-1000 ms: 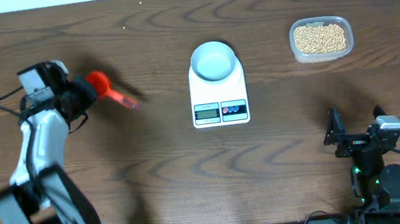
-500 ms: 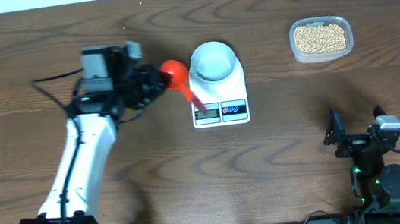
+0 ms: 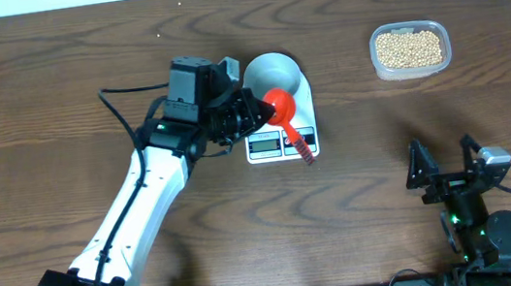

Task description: Scoop item into bowl and weigh 50g on scale

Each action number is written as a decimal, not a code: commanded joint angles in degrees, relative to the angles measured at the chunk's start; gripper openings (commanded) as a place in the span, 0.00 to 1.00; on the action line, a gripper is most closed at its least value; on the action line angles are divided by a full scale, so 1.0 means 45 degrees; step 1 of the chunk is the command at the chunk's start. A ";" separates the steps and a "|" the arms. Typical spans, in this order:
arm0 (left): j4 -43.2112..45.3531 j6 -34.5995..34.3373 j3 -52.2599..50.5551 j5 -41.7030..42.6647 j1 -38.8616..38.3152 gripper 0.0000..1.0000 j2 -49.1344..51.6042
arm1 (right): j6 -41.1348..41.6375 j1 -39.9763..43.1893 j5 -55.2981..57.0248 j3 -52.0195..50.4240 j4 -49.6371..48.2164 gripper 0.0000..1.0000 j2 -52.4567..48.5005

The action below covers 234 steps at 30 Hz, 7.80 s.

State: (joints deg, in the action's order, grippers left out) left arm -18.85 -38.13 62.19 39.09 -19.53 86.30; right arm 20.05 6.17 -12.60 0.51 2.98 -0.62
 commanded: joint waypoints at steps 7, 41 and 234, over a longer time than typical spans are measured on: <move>0.0850 -0.2317 0.0146 -0.1962 -0.0631 0.07 -0.0083 | 0.3147 -0.0058 -0.4779 0.0005 -0.1676 0.99 0.0053; -0.0607 -0.8888 0.0146 -0.5829 -0.1739 0.08 -0.0073 | 0.4721 -0.3478 -0.8029 0.8718 -0.2603 0.99 -1.4984; 0.0369 0.4284 0.0107 -0.8272 -0.3813 0.07 0.3876 | -0.2419 -0.3381 0.3055 1.4154 0.8150 0.01 -1.4474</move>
State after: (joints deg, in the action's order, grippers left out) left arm -17.54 -21.69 62.19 3.86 -36.60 102.89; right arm 8.60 -9.43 0.71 63.05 39.62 -65.58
